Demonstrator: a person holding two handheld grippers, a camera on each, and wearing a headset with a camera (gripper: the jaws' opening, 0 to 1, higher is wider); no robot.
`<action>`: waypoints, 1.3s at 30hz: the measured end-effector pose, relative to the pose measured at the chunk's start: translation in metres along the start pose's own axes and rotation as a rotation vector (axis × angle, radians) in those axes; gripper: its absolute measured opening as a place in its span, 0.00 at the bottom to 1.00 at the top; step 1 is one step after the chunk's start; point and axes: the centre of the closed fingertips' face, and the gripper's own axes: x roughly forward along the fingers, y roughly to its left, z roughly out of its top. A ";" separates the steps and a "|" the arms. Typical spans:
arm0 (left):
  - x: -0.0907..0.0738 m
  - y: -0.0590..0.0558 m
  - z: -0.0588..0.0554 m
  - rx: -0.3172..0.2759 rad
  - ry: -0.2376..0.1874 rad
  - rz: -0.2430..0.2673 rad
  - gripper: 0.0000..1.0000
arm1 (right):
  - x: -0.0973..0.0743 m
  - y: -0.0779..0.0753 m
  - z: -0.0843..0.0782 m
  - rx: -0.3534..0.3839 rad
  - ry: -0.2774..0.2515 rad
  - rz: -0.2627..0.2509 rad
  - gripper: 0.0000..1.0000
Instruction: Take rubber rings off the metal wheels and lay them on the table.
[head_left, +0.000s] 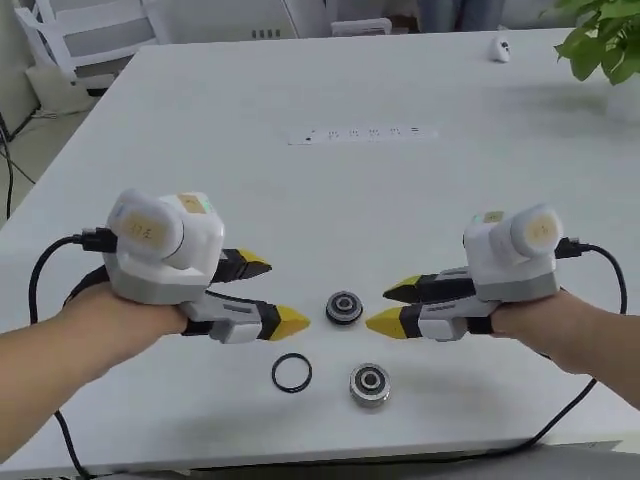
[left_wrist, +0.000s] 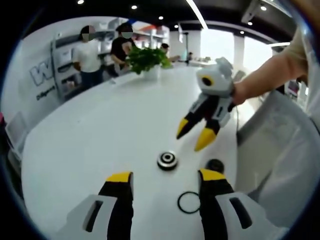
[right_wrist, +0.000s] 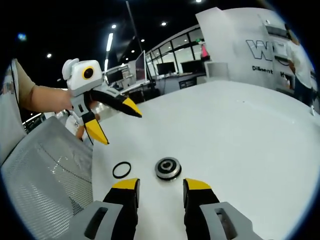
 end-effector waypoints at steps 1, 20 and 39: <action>0.001 0.000 0.000 -0.002 0.001 -0.001 0.53 | 0.001 0.000 -0.001 -0.004 0.003 0.000 0.33; 0.028 0.001 -0.002 -0.016 0.017 -0.033 0.52 | 0.011 -0.009 -0.003 -0.061 0.003 0.007 0.32; 0.055 0.001 -0.005 -0.030 0.033 -0.078 0.46 | 0.023 -0.011 -0.007 -0.054 0.008 0.027 0.32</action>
